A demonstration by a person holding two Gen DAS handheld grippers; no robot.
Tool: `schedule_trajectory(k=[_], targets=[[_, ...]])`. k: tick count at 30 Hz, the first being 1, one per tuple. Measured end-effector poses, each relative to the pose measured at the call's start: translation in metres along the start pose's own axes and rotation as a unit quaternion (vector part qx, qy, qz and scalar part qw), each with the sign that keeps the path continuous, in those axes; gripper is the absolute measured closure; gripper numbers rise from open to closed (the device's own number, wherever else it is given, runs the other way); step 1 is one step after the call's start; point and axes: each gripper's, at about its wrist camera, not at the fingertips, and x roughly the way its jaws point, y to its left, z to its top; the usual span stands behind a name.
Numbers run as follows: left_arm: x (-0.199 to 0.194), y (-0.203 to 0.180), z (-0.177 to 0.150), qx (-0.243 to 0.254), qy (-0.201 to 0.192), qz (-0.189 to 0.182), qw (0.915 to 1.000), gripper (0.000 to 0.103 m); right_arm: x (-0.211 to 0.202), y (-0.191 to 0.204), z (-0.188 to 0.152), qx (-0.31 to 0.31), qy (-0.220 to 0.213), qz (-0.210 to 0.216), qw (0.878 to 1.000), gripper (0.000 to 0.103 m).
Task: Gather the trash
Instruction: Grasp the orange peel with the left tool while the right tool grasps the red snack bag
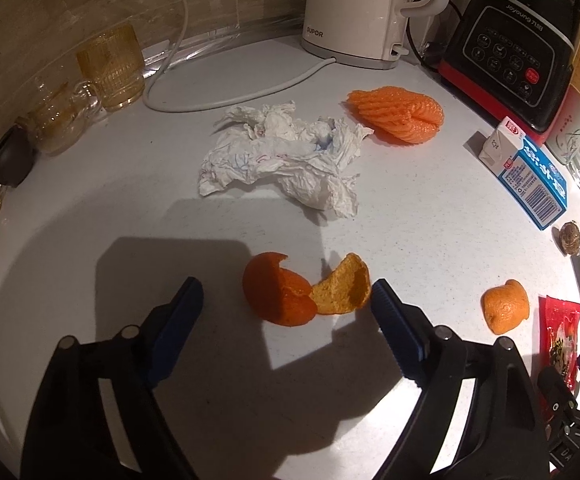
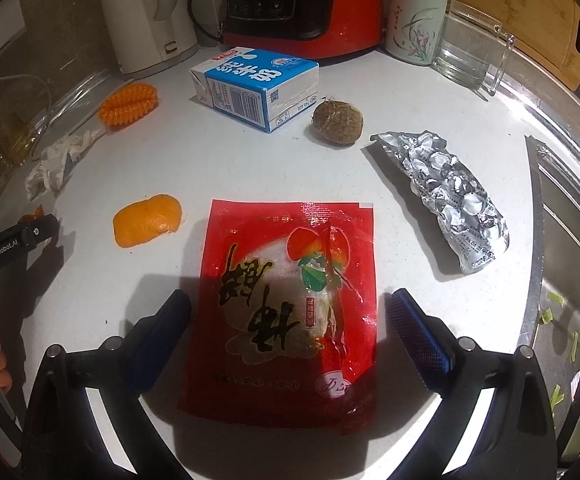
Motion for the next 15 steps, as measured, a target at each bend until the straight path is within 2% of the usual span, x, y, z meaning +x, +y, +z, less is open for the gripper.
schedule_trajectory(k=[3, 6, 8, 9, 11, 15], targets=[[-0.001, 0.0, 0.0, 0.001, -0.004, 0.003, 1.0, 0.031, -0.003, -0.001, -0.001, -0.004, -0.005, -0.002, 1.0, 0.018], [-0.002, 0.0, 0.001, 0.002, -0.007, 0.003, 1.0, 0.044, -0.007, -0.004, -0.002, -0.005, -0.009, -0.001, 1.0, 0.034], [-0.003, -0.001, 0.002, 0.002, -0.008, 0.002, 1.0, 0.062, -0.009, -0.006, -0.003, -0.005, -0.01, 0.007, 1.0, 0.043], [-0.004, -0.001, 0.002, 0.003, -0.008, 0.002, 1.0, 0.066, -0.01, -0.006, -0.002, -0.004, -0.01, 0.01, 1.0, 0.045], [-0.005, -0.003, 0.002, 0.006, -0.013, 0.005, 0.9999, 0.072, -0.011, -0.008, -0.003, -0.002, -0.012, 0.017, 1.0, 0.054], [-0.008, -0.005, 0.001, 0.014, -0.018, 0.01, 0.9997, 0.075, -0.012, -0.011, -0.003, 0.0, -0.013, 0.024, 1.0, 0.061]])
